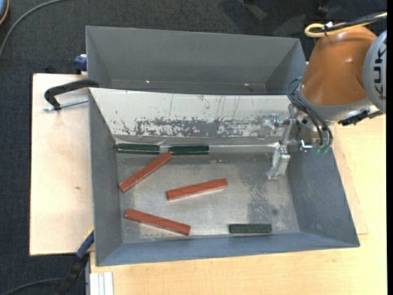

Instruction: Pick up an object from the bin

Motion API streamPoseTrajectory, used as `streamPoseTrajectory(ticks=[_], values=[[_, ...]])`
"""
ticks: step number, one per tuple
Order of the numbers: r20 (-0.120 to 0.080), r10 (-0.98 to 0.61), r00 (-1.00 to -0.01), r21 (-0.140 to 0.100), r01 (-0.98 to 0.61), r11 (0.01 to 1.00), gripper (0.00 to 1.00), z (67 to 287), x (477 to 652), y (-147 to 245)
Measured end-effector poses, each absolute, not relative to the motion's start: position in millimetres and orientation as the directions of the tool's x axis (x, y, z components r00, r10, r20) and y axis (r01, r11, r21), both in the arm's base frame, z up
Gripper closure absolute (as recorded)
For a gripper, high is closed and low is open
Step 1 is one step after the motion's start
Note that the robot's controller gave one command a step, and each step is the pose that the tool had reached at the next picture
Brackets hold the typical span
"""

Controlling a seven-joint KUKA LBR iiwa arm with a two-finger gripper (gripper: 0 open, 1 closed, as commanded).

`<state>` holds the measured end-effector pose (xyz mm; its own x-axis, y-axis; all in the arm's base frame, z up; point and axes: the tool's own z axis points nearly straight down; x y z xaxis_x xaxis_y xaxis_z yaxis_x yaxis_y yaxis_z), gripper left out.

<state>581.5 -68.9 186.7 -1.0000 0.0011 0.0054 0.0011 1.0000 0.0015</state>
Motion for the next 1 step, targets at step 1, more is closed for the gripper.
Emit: streamPoseTrajectory(ticks=[1], values=[[0.004,-0.066,-0.998,0.003,-0.066,0.998,0.00,66.8,598.1,2.4]])
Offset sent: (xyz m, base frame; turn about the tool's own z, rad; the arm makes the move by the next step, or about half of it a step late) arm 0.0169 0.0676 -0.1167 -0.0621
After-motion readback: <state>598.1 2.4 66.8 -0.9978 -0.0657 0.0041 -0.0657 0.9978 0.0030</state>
